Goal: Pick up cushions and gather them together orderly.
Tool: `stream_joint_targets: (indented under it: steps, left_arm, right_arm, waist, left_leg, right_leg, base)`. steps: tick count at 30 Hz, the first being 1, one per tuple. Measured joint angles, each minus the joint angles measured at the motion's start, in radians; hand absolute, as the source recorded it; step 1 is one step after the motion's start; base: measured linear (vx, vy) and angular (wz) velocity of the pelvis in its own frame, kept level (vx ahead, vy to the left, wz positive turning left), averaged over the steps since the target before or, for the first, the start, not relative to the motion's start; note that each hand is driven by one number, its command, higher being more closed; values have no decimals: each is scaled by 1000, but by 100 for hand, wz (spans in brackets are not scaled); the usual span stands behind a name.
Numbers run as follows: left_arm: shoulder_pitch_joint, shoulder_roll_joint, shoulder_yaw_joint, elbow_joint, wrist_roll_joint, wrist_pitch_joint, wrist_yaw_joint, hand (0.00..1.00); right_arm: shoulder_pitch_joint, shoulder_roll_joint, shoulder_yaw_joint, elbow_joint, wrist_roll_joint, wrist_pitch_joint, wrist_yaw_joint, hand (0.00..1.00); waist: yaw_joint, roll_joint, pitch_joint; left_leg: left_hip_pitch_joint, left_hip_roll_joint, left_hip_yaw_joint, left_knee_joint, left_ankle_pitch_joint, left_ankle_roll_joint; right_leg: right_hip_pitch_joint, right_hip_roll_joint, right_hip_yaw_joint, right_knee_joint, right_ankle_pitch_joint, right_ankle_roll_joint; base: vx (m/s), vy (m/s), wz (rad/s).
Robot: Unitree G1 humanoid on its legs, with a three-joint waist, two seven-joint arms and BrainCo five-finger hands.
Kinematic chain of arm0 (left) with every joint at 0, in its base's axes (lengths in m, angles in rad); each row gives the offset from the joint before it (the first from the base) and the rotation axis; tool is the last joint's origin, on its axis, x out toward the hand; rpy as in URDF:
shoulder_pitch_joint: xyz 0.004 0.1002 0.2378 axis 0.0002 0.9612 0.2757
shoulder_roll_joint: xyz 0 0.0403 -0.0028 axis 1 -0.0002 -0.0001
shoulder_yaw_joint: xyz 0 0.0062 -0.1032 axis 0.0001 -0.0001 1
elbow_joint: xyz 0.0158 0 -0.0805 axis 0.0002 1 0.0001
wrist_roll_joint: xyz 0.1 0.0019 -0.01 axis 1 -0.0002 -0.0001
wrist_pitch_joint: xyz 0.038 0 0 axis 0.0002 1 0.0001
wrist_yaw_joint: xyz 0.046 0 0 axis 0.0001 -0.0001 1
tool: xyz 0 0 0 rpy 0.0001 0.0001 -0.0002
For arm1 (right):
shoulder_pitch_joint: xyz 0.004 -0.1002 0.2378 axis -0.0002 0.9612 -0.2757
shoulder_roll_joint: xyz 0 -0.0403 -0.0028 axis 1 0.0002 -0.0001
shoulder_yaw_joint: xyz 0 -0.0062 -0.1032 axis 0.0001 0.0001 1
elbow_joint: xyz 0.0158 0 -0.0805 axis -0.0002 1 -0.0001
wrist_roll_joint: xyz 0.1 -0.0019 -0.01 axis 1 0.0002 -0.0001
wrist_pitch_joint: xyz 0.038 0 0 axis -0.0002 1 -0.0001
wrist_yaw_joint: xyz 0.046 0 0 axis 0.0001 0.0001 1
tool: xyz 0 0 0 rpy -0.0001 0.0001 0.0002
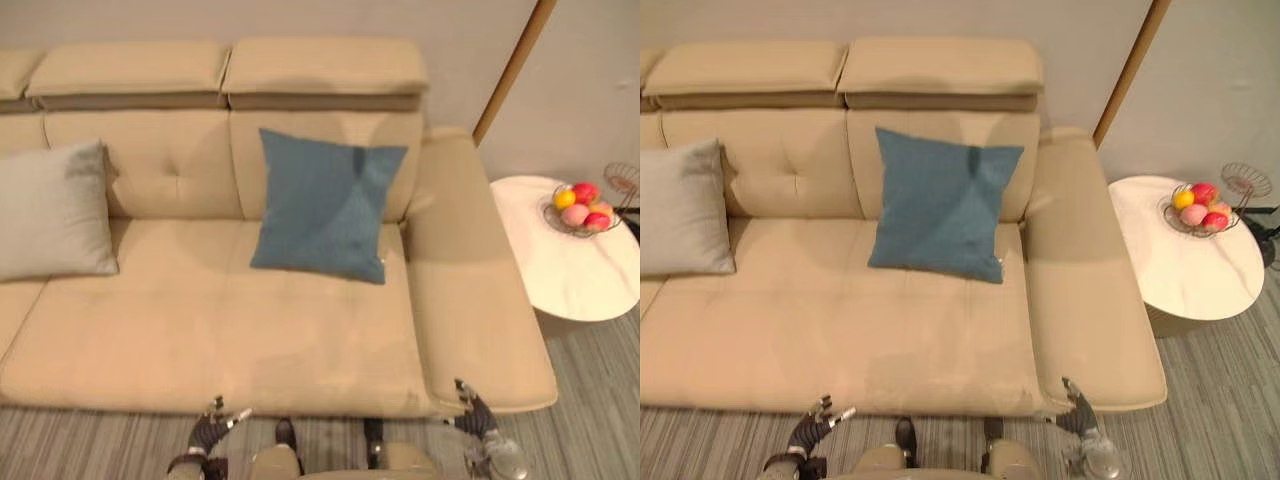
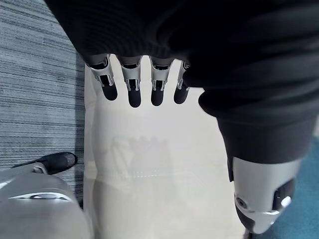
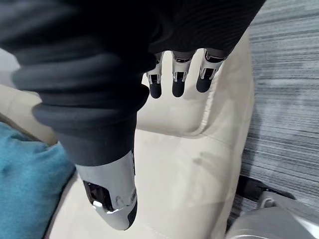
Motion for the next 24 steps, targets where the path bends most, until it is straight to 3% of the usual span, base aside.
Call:
stream_joint_targets:
  steps: [3,6,7,8,9,10,11,12,13,14,15,17,18,19,21,24]
  left_arm:
    - [-1,1,1,13,13,0,-16,0]
    - [-30,4,-1,-8,11,0,-15,0]
    - [-38,-6,-1,-42,9,-2,-13,0]
    - [-44,-7,-4,-54,8,-3,-11,0]
    - [-54,-5,-13,-81,7,1,-9,0]
    - [-47,-5,-12,-100,6,3,-4,0]
    - [-44,-4,-10,-106,6,7,4,0]
    - [-42,-7,-10,-111,5,8,9,0]
    - [-43,-14,-10,-120,5,12,10,0]
    - [-55,-34,-5,-131,-12,19,21,0]
    - [-56,-40,-7,-134,-13,20,23,0]
    - [-54,-80,-34,-164,-31,18,30,0]
    - [-51,-93,-44,-162,-39,22,30,0]
    - [-50,-97,-47,-162,-40,23,30,0]
    - [-42,-100,-46,-164,-40,24,29,0]
    - [-41,-99,-41,-164,-39,24,28,0]
  right_arm:
    - [3,-3,2,28,-13,14,17,0]
    - [-8,-3,13,34,-13,17,17,0]
    - [-29,-14,31,36,-5,22,17,0]
    - [-44,-13,34,37,-2,28,17,0]
    - [-33,6,35,37,1,37,16,0]
    - [-23,17,36,37,9,37,14,0]
    - [-25,17,40,39,9,37,17,0]
    - [-36,19,47,43,9,36,16,0]
    - [-44,20,46,43,11,35,16,0]
    - [-76,18,33,40,21,38,9,0]
    - [-81,18,29,38,21,38,8,0]
    - [-126,3,22,31,51,37,-13,0]
    - [-145,-2,21,35,60,44,-23,0]
    - [-141,-2,19,35,62,46,-28,0]
    - [-116,20,-2,35,89,58,-32,0]
    - [-117,24,-9,35,90,58,-29,0]
  waist:
    - [2,-7,-1]
    - [-1,-17,5]
    - [10,4,19]
    - [1,7,30]
    - [-9,-7,40]
    - [-14,-20,42]
    - [-12,-28,40]
    - [6,-46,30]
    - [7,-56,26]
    - [19,-54,17]
    - [21,-46,18]
    - [37,24,45]
    - [31,60,67]
    - [24,60,73]
    - [17,35,75]
    - [8,23,74]
  left_leg:
    - [18,-6,32,9,-3,5]
    - [-69,0,48,122,-32,30]
    - [-106,38,58,139,-22,58]
    - [-111,40,53,144,-26,61]
    - [-108,22,33,171,-26,62]
    - [-108,12,23,190,-25,62]
    - [-111,10,19,200,-25,61]
    - [-145,9,16,227,-17,55]
    - [-169,10,10,248,-8,49]
    - [-244,35,12,255,51,43]
    - [-255,40,13,250,62,42]
    - [-307,97,12,173,154,10]
    - [-304,122,-2,88,217,-17]
    - [-295,120,-1,63,223,-27]
    - [-248,75,11,119,177,0]
    - [-251,55,25,303,31,44]
  right_leg:
    - [-5,-4,34,26,4,4]
    - [-94,-9,45,126,18,31]
    - [-138,-3,38,224,-10,86]
    - [-176,-10,14,369,-78,58]
    - [-221,-59,-10,746,-197,42]
    - [-204,-85,-1,904,-221,71]
    - [-182,-94,5,945,-227,80]
    - [-113,-106,26,944,-249,117]
    - [-80,-112,29,877,-272,117]
    - [-56,-82,14,713,-368,77]
    - [-57,-74,11,690,-373,71]
    - [-33,2,-35,497,-390,29]
    - [-37,32,-55,435,-365,-35]
    - [-39,33,-69,427,-355,-46]
    - [-55,-3,-91,413,-331,-81]
    - [-79,-37,-94,354,-288,-77]
  base:
    - [19,49,-29]
    - [-74,44,-26]
    - [-161,22,-25]
    - [-199,5,14]
    - [-135,-45,45]
    - [-137,-47,46]
    - [-217,-147,21]
    - [-262,-170,10]
    - [-384,-254,3]
    - [-216,-155,0]
    - [-398,-196,-11]
    - [-485,-176,-19]
    - [-389,-147,-3]
    - [-518,-157,28]
    - [-336,-71,37]
    - [-259,25,4]
